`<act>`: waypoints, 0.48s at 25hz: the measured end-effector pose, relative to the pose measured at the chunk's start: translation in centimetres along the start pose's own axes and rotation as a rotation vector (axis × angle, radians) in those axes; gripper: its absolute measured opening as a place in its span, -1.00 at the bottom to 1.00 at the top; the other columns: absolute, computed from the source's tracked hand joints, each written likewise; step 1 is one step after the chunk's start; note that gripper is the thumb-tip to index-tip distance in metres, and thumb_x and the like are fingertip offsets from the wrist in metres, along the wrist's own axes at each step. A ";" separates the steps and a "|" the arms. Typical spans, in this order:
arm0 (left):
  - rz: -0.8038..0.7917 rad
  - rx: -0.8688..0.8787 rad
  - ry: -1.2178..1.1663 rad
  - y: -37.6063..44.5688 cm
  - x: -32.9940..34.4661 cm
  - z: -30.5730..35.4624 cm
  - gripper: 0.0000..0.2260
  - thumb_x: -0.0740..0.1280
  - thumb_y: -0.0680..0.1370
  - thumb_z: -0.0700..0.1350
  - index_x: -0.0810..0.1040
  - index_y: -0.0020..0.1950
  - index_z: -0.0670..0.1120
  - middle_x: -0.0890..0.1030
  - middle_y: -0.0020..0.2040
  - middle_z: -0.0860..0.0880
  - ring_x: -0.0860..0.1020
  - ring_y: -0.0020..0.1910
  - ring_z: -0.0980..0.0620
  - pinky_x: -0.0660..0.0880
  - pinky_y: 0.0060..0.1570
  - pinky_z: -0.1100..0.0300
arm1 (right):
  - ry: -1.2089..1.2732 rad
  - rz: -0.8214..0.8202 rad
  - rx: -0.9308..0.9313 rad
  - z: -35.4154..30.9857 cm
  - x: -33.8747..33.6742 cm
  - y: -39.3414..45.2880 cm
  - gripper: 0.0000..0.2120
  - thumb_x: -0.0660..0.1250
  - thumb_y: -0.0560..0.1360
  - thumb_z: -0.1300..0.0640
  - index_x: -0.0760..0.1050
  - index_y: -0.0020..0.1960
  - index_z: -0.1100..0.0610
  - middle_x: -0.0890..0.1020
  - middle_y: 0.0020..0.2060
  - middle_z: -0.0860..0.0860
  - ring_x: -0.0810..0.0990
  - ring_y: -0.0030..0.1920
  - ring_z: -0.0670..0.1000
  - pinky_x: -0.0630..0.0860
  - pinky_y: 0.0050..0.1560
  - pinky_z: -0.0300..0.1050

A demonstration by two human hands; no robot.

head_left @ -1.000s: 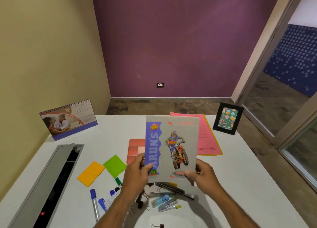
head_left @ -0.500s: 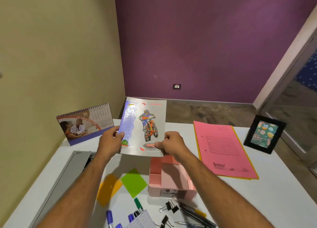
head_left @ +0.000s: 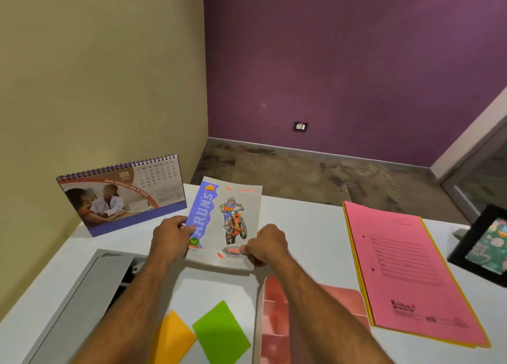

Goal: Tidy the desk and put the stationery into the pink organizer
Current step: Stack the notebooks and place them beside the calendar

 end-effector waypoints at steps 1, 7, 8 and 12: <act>-0.011 -0.015 0.007 0.6 0.7 -0.8 -0.65 0.35 0.59 -0.02 0.54 0.32 -0.14 0.65 0.18 -0.16 0.63 -0.07 -0.03 0.45 -0.33 0.26 | -0.028 -0.004 0.004 0.2 0.6 0.5 -0.70 0.57 0.26 0.07 0.46 -0.23 0.11 0.59 -0.22 0.02 0.57 -0.23 0.04 0.31 -0.48 -0.26; 0.034 -0.048 0.074 1.8 3.2 -4.0 -0.73 0.36 0.59 -0.02 0.59 0.20 -0.16 0.68 0.08 -0.15 0.60 -0.17 -0.01 0.44 -0.30 0.23 | -0.177 0.005 -0.002 0.7 2.5 2.5 -0.76 0.50 0.25 0.20 0.50 -0.15 0.14 0.68 -0.08 0.08 0.65 -0.14 0.08 0.52 -0.30 -0.18; 0.042 -0.040 0.090 1.8 3.3 -4.1 -0.73 0.35 0.59 -0.02 0.59 0.19 -0.16 0.67 0.09 -0.15 0.59 -0.15 -0.02 0.46 -0.26 0.20 | -0.199 0.010 -0.016 0.7 2.8 2.7 -0.77 0.49 0.26 0.20 0.52 -0.13 0.14 0.68 -0.07 0.08 0.67 -0.12 0.08 0.57 -0.26 -0.16; 0.061 -0.001 0.179 2.1 3.7 -4.1 -0.71 0.34 0.59 -0.01 0.59 0.20 -0.18 0.65 0.11 -0.17 0.56 -0.10 -0.04 0.46 -0.17 0.10 | -0.291 0.044 -0.053 0.8 3.5 3.1 -0.74 0.48 0.31 0.11 0.56 -0.04 0.14 0.67 -0.05 0.07 0.66 -0.07 0.10 0.62 -0.16 -0.11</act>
Point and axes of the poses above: each hand's wrist, its own y-axis towards the middle knuckle, its own x-axis out of the palm, z = x × y, the point moved 3 cm from there along y, towards the middle knuckle
